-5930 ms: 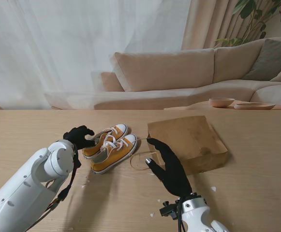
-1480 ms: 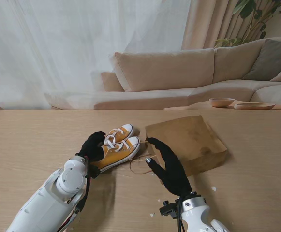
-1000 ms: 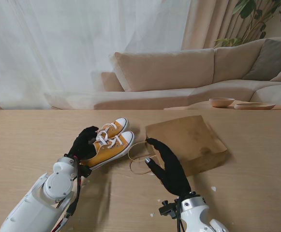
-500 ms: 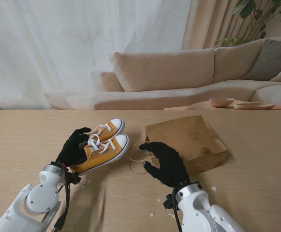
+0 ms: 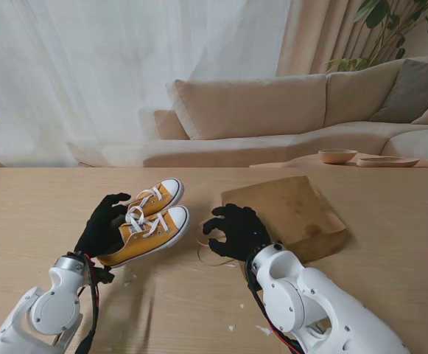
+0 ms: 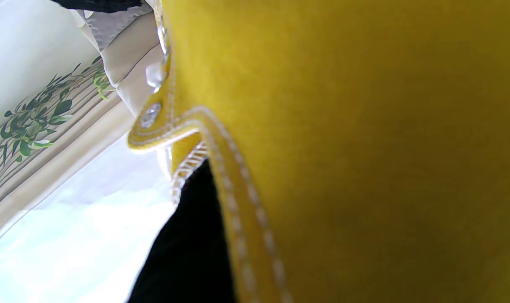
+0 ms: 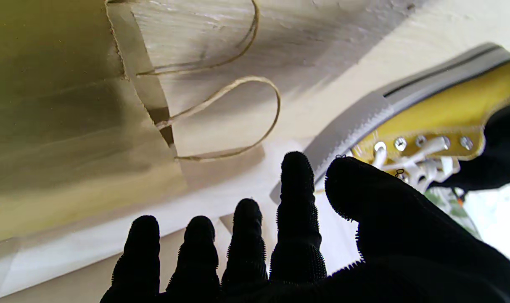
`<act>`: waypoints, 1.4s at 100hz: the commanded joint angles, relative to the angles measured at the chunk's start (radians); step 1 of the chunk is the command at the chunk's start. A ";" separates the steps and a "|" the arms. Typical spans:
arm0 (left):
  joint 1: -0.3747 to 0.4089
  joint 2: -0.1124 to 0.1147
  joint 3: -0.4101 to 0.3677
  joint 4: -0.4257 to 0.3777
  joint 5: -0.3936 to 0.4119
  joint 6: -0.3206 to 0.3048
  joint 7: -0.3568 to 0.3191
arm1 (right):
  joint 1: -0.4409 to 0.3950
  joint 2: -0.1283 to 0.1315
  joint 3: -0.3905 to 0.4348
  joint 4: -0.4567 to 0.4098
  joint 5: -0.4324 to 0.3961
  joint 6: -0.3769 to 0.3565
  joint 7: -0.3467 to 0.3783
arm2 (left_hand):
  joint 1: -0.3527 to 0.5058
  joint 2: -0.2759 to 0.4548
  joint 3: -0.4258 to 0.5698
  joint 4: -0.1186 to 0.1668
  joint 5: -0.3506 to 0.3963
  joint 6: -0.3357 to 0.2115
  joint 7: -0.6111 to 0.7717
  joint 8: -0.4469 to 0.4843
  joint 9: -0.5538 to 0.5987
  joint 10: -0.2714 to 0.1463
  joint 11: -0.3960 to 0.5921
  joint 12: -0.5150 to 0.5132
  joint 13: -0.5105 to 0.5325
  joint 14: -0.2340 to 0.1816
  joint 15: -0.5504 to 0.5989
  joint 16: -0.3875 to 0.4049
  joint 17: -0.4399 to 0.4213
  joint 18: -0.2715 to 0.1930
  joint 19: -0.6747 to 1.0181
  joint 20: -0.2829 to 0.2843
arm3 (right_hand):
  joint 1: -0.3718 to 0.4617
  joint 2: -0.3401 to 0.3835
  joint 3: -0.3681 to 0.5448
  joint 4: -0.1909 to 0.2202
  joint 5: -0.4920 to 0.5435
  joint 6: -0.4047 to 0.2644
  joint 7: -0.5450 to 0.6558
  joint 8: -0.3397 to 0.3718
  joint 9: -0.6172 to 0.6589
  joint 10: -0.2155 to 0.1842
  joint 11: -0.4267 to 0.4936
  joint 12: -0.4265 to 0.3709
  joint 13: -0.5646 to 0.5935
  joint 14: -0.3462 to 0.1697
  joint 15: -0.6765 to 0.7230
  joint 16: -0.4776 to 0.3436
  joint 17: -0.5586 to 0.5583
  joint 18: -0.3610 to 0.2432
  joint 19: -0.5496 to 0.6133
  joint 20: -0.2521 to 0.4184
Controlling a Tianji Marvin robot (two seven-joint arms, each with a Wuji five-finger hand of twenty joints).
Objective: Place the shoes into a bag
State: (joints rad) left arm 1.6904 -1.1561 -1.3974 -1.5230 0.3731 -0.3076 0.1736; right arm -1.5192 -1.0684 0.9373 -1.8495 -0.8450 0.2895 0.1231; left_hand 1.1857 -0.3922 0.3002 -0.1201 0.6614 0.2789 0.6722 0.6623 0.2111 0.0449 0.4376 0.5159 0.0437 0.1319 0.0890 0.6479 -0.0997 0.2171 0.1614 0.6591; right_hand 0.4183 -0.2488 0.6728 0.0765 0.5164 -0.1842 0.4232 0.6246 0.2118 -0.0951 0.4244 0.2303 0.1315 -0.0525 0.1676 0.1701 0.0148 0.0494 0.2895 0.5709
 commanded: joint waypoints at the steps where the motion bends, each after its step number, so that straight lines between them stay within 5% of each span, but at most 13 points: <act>1: -0.009 -0.002 -0.011 -0.008 -0.006 -0.016 0.002 | 0.028 -0.006 -0.010 0.025 0.006 0.008 0.029 | 0.105 0.148 0.107 0.033 0.107 -0.082 0.181 0.061 -0.010 -0.010 -0.010 0.008 -0.024 -0.021 0.005 -0.009 0.003 -0.021 -0.003 0.003 | -0.025 0.004 -0.022 -0.020 0.027 0.026 0.006 -0.011 -0.020 -0.004 -0.058 -0.023 -0.019 -0.002 -0.041 -0.011 -0.022 -0.004 -0.001 -0.014; 20: -0.018 -0.004 -0.018 0.010 -0.025 -0.031 0.000 | 0.120 -0.003 -0.094 0.095 -0.005 0.051 0.066 | 0.105 0.147 0.111 0.033 0.110 -0.080 0.178 0.062 -0.010 -0.011 -0.015 0.005 -0.023 -0.021 0.003 -0.013 0.003 -0.022 -0.004 0.002 | -0.038 0.016 -0.060 -0.028 0.032 0.072 -0.034 -0.071 -0.028 -0.013 -0.172 -0.068 -0.042 -0.004 -0.117 -0.010 -0.052 -0.018 -0.007 -0.008; 32: -0.019 -0.004 -0.020 0.013 -0.028 -0.036 -0.001 | 0.143 -0.004 -0.125 0.125 -0.037 0.051 0.053 | 0.105 0.147 0.113 0.033 0.109 -0.079 0.177 0.063 -0.010 -0.011 -0.016 0.005 -0.023 -0.023 0.002 -0.014 0.003 -0.022 -0.005 0.001 | -0.038 0.014 -0.078 -0.032 -0.016 0.033 -0.046 -0.086 -0.017 -0.006 -0.140 -0.049 -0.027 0.008 -0.084 0.028 -0.027 -0.003 0.012 0.002; 44: -0.020 -0.004 -0.022 0.016 -0.029 -0.040 0.000 | 0.149 -0.007 -0.140 0.134 -0.044 0.044 0.034 | 0.105 0.146 0.114 0.033 0.110 -0.077 0.175 0.063 -0.010 -0.012 -0.018 0.003 -0.022 -0.024 0.002 -0.016 0.003 -0.021 -0.006 0.000 | -0.040 0.012 -0.088 -0.030 -0.095 -0.025 -0.089 -0.100 -0.016 0.006 0.018 0.022 -0.005 0.030 0.082 0.101 0.034 0.018 0.127 0.051; 59: -0.019 -0.004 -0.025 0.016 -0.030 -0.042 -0.001 | 0.152 -0.012 -0.157 0.132 -0.072 0.059 0.002 | 0.105 0.144 0.115 0.033 0.111 -0.076 0.174 0.063 -0.010 -0.014 -0.020 0.004 -0.022 -0.026 0.003 -0.017 0.003 -0.022 -0.007 -0.001 | -0.044 0.004 -0.093 -0.031 -0.069 0.004 -0.086 -0.081 -0.031 0.026 0.256 0.149 -0.005 0.045 0.346 0.197 0.087 -0.003 0.385 0.158; 73: -0.020 -0.004 -0.028 0.020 -0.030 -0.049 -0.001 | 0.157 -0.014 -0.175 0.119 -0.100 0.091 -0.006 | 0.105 0.143 0.116 0.032 0.113 -0.078 0.174 0.063 -0.011 -0.016 -0.022 0.004 -0.022 -0.027 0.002 -0.018 0.004 -0.021 -0.008 -0.003 | -0.042 0.000 -0.093 -0.031 -0.038 0.044 -0.063 -0.082 -0.041 0.038 0.411 0.264 -0.007 0.054 0.608 0.304 0.128 -0.079 0.755 0.263; 86: -0.022 -0.003 -0.030 0.024 -0.031 -0.055 -0.004 | 0.159 -0.017 -0.187 0.103 -0.100 0.104 -0.011 | 0.105 0.143 0.117 0.032 0.113 -0.076 0.173 0.063 -0.011 -0.017 -0.024 0.004 -0.022 -0.027 0.001 -0.021 0.004 -0.021 -0.009 -0.005 | -0.044 -0.004 -0.082 -0.030 -0.015 0.075 -0.053 -0.102 0.088 0.046 0.487 0.339 0.153 0.080 0.817 0.398 0.259 -0.134 1.109 0.281; 95: -0.021 -0.003 -0.031 0.025 -0.033 -0.055 -0.006 | 0.165 -0.017 -0.197 0.090 -0.090 0.116 0.003 | 0.105 0.143 0.118 0.032 0.114 -0.075 0.172 0.062 -0.011 -0.017 -0.024 0.004 -0.022 -0.027 0.001 -0.022 0.004 -0.017 -0.010 -0.006 | -0.047 -0.001 -0.080 -0.030 -0.022 0.084 -0.053 -0.114 0.139 0.046 0.525 0.378 0.215 0.081 0.906 0.441 0.325 -0.165 1.236 0.277; 127: -0.019 -0.002 -0.037 0.025 -0.042 -0.060 -0.017 | 0.245 0.001 -0.268 0.064 -0.011 0.207 0.155 | 0.105 0.141 0.120 0.032 0.116 -0.073 0.170 0.062 -0.011 -0.018 -0.028 0.004 -0.022 -0.028 0.001 -0.025 0.003 -0.011 -0.011 -0.008 | -0.081 0.007 -0.071 -0.020 0.009 0.153 -0.051 -0.169 0.384 0.052 0.651 0.470 0.574 0.106 1.104 0.557 0.649 -0.199 1.464 0.250; 140: -0.017 -0.001 -0.039 0.024 -0.046 -0.062 -0.022 | 0.277 -0.001 -0.302 0.083 0.038 0.269 0.164 | 0.105 0.140 0.122 0.032 0.117 -0.072 0.169 0.062 -0.011 -0.019 -0.029 0.004 -0.021 -0.028 0.001 -0.026 0.003 -0.011 -0.011 -0.009 | -0.106 0.007 -0.060 -0.009 -0.097 0.257 -0.093 -0.254 0.557 0.049 0.698 0.464 0.762 0.118 1.228 0.539 0.837 -0.221 1.597 0.136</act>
State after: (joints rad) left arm 1.6780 -1.1560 -1.4305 -1.4777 0.3349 -0.3586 0.1632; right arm -1.2437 -1.0593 0.6384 -1.7798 -0.8166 0.5385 0.2776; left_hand 1.1858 -0.3926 0.3002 -0.1205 0.6688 0.2799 0.6722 0.6649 0.2111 0.0449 0.4186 0.5159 0.0436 0.1319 0.0890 0.6342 -0.0997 0.2171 0.1614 0.6584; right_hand 0.3520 -0.2480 0.5907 0.0765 0.4716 0.0132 0.3373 0.4088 0.6911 -0.0520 1.0716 0.6936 0.7937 -0.0131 1.3067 0.7171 0.7671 -0.0698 1.7412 0.7670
